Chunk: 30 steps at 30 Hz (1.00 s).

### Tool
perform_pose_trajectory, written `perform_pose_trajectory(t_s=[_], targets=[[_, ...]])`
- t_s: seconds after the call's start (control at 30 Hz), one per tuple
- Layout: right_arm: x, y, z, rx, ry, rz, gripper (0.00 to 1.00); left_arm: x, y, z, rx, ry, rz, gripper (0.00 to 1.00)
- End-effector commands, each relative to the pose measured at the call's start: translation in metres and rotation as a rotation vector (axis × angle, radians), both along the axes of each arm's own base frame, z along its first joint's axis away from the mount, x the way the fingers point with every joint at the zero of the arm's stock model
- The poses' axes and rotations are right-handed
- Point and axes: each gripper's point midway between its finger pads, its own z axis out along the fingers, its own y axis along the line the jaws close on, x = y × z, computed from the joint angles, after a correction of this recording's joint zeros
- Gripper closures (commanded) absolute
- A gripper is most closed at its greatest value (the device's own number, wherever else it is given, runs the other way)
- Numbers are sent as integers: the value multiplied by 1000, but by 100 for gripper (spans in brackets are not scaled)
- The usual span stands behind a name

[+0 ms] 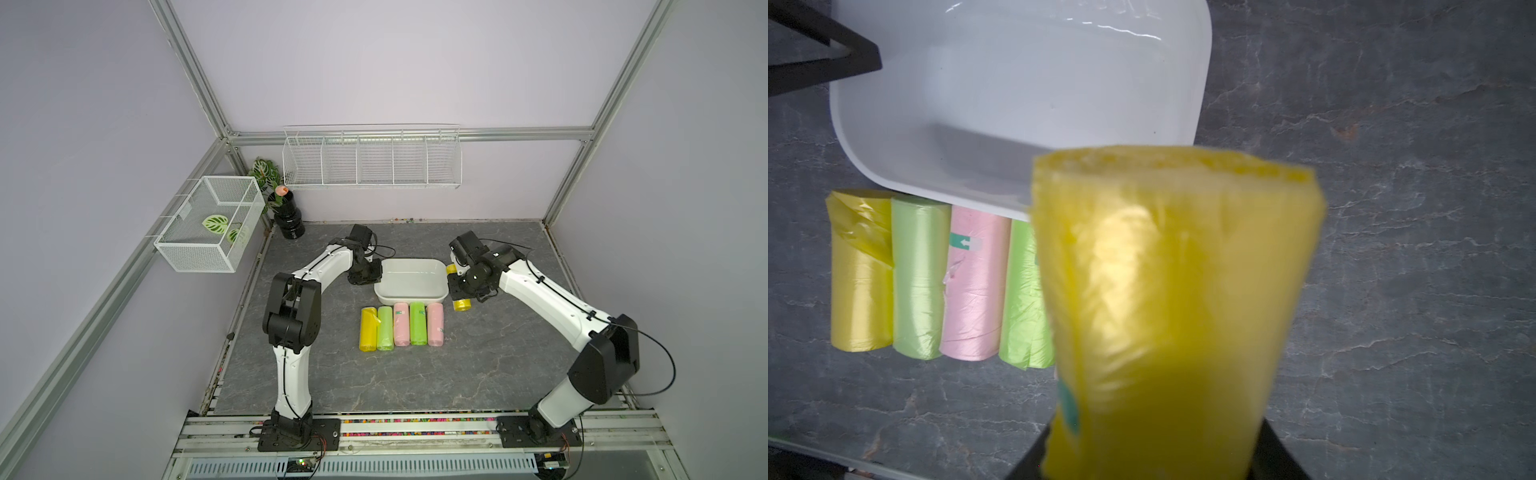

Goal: Put the roll of trash bags into the storage box
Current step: Adjust the storage box at the center of the board, then place the roll of trash bags in the storage box.

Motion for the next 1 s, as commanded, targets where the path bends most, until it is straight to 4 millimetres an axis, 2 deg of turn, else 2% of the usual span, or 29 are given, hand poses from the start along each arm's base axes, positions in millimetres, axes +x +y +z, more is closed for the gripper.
perform_pose_trajectory(t_s=[0.0,0.1,0.33,0.47,0.6,0.77,0.97], targets=[[16,21,3,62,-11,-3,73,-1,-5,7,-10,-4,-18,61],[23,34,1,63,-2,4,73,-2,-5,13,-18,-19,-14,48],[41,65,-1,79,9,31,74,-6,1,32,-8,-40,4,46],[53,72,-8,59,13,55,73,-12,11,52,0,-70,27,44],[65,73,-20,11,23,68,73,-20,27,70,-15,-89,61,42],[82,56,-41,-31,51,33,73,-37,41,88,-54,-106,87,41],[90,49,-63,-29,98,5,73,-53,57,91,-82,-100,119,38]])
